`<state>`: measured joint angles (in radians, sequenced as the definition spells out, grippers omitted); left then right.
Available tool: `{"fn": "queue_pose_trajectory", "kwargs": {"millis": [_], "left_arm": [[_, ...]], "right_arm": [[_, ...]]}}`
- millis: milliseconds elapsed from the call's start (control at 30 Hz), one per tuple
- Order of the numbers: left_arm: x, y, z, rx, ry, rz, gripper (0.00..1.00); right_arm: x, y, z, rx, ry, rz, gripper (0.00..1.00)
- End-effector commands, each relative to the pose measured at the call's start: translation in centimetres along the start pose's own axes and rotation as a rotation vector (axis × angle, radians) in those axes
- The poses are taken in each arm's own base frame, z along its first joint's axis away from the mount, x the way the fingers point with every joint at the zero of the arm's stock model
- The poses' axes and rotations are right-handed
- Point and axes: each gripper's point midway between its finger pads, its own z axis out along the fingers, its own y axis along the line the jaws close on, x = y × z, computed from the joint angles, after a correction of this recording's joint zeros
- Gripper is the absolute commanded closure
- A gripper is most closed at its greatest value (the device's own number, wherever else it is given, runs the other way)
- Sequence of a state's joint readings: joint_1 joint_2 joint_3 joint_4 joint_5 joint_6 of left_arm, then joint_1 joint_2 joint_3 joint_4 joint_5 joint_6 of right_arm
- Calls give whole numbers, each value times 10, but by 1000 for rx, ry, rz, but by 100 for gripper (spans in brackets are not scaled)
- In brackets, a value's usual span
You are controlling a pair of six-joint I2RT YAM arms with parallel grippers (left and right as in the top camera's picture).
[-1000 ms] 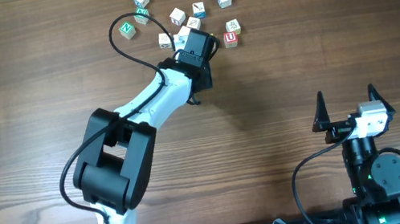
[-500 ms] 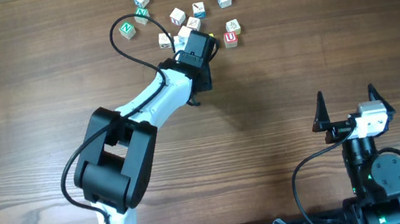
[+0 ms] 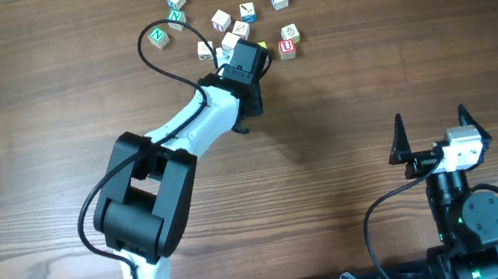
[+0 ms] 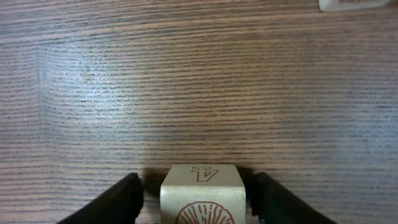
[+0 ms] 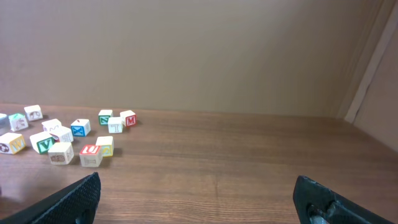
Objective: Form a horizontal line
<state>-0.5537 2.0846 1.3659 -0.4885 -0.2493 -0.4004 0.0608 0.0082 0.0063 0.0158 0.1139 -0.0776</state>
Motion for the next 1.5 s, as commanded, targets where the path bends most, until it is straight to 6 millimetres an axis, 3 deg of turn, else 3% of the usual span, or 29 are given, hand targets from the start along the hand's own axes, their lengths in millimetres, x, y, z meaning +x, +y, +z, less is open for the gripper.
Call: {"fn": "queue_pose_trajectory", "kwargs": {"millis": [0, 67, 200, 400, 533, 700, 867, 1100, 1233, 1400, 1467], "left_arm": [[-1, 3, -5, -6, -10, 1, 26], [-10, 2, -16, 9, -40, -8, 14], [-24, 1, -37, 33, -86, -21, 1], [-48, 2, -78, 78, -180, -49, 0], [-69, 13, -114, 102, -262, -58, 0], [-102, 36, -155, 113, -375, -85, 0], [-142, 69, -178, 106, -471, -118, 0], [-170, 93, -183, 150, -543, -84, 0], [-179, 97, -174, 145, -566, -76, 0], [-175, 87, -133, 152, -509, -36, 0], [-167, 86, -101, 140, -454, -32, 0]], "right_arm": [[0, -3, 0, 18, 1, -13, 0], [0, -3, 0, 18, 1, -12, 0], [0, -3, 0, 18, 1, -12, 0], [0, -3, 0, 18, 1, -12, 0], [0, -3, 0, 18, 1, -12, 0], [0, -3, 0, 18, 1, -12, 0], [0, -3, 0, 18, 1, -13, 0], [0, -3, 0, 18, 1, -12, 0], [0, -3, 0, 18, 1, -12, 0], [0, -3, 0, 18, 1, -13, 0], [0, -3, 0, 18, 1, -12, 0]]}}
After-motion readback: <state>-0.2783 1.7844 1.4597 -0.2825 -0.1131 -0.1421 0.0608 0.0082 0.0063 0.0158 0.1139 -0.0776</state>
